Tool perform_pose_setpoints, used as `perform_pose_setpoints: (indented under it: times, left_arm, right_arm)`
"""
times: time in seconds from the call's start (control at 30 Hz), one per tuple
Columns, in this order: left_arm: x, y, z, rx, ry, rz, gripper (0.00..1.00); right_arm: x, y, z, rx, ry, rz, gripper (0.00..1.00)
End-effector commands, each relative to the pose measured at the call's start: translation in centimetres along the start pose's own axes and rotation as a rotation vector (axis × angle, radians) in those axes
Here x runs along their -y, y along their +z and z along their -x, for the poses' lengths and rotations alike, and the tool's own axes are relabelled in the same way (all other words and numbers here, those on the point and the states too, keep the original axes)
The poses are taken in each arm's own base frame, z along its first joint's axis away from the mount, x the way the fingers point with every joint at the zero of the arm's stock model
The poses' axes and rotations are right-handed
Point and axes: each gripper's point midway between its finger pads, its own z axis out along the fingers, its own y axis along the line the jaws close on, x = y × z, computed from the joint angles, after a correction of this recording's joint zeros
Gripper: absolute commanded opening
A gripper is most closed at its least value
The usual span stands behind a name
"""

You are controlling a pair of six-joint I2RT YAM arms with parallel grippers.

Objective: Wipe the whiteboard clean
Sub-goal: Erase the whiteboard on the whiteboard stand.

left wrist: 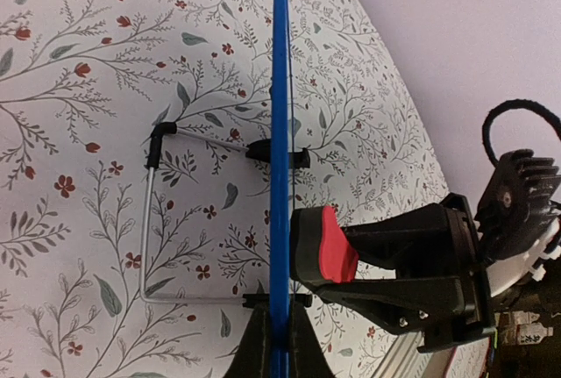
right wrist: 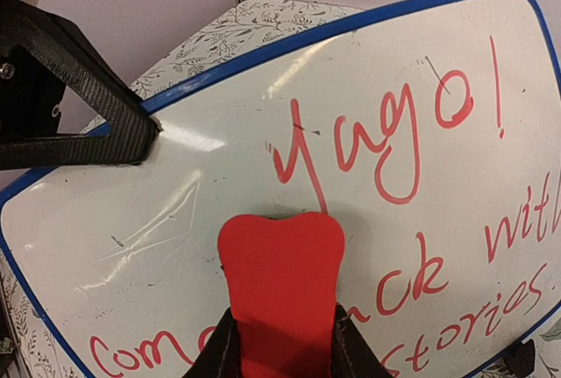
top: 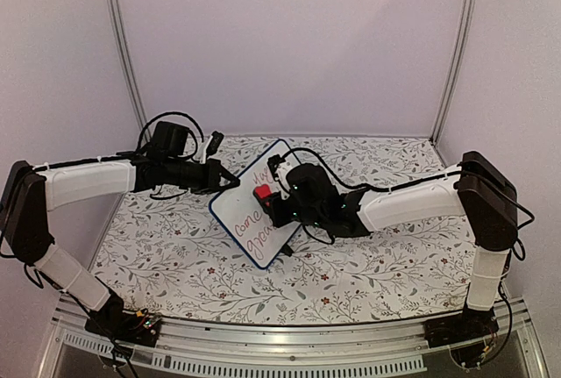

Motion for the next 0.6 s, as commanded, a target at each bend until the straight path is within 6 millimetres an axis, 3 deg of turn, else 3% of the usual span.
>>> perform_pose_setpoints:
  times: [0.0, 0.2, 0.57]
  left_arm:
    - [2.8, -0.7, 0.4, 0.015, 0.055, -0.083, 0.0]
    - [2.8, -0.7, 0.4, 0.014, 0.055, -0.085, 0.0]
    - [2.8, -0.7, 0.4, 0.014, 0.055, -0.085, 0.0]
  right_arm:
    - [1.3, -0.4, -2.2, -0.081, -0.013, -0.048, 0.23]
    - [2.2, -0.2, -1.4, -0.07, -0.001, -0.072, 0.22]
    - [1.6, 1.3, 1.4, -0.027, -0.012, -0.078, 0.23]
